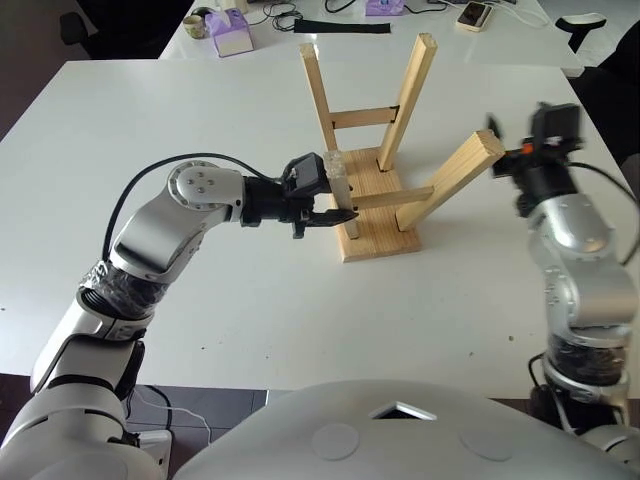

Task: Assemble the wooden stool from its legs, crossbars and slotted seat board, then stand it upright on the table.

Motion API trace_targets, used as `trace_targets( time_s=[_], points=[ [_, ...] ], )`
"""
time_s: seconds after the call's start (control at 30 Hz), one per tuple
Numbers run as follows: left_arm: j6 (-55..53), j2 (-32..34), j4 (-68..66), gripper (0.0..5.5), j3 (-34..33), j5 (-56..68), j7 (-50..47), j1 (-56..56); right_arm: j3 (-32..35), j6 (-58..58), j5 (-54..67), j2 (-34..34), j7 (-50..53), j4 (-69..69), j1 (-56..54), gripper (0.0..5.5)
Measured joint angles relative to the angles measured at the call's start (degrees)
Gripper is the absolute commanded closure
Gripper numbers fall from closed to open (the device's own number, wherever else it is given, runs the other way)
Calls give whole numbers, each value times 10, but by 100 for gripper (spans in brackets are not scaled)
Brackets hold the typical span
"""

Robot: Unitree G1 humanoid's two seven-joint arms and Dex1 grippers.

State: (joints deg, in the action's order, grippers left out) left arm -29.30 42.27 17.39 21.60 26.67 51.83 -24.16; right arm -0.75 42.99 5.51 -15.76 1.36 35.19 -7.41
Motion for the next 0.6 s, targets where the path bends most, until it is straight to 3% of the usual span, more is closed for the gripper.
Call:
trace_targets(
  time_s=[0.2, 0.5, 0.6],
  points=[
    [-20, 1, 18, 347, -11, 7, -12, 7, -18, 26, -44, 46, 42, 9, -8, 204],
    [-99, -22, 91, 347, -25, 31, -51, 31, 18, -56, -29, -32, -84, -73, -4, 201],
    [-129, -35, 104, 283, -29, 48, -54, 38, 41, -82, -30, -47, -97, -98, 14, 201]
  ],
)
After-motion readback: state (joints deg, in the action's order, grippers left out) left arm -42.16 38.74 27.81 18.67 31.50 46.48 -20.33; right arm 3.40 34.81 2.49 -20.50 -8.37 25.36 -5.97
